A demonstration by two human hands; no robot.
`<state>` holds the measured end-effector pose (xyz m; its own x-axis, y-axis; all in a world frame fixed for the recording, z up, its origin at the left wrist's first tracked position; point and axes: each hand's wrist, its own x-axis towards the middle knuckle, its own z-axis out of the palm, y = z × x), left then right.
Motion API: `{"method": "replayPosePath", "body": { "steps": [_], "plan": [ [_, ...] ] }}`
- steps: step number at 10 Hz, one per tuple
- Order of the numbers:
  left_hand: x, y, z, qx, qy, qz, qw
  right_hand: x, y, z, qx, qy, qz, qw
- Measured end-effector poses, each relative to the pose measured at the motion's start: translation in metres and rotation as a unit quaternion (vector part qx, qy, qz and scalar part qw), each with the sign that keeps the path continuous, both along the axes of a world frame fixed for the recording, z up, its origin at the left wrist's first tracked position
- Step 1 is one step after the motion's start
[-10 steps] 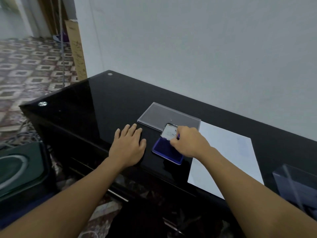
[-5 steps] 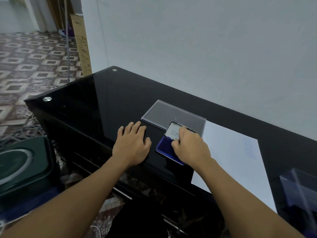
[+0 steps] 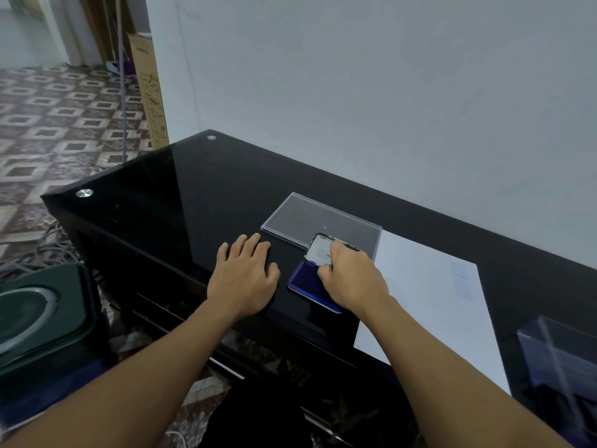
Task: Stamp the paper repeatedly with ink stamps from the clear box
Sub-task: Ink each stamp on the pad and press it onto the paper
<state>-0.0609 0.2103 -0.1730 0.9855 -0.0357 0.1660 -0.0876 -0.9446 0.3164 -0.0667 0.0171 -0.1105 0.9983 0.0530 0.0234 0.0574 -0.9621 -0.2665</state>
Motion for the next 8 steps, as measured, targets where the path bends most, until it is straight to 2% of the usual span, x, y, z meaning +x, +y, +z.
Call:
{"method": "replayPosePath", "body": {
  "steps": [2, 5, 8],
  "plan": [
    [0.001, 0.001, -0.002, 0.005, 0.003, 0.001, 1.000, -0.013, 0.001, -0.008, -0.004, -0.034, 0.003, 0.999],
    [0.000, 0.001, -0.001, 0.003, 0.003, 0.000, 1.000, 0.006, -0.002, -0.003, 0.005, 0.010, -0.003, 1.000],
    [0.000, 0.000, -0.002, 0.006, 0.003, 0.001, 1.000, -0.010, 0.002, -0.006, -0.002, -0.016, -0.005, 1.000]
  ]
}}
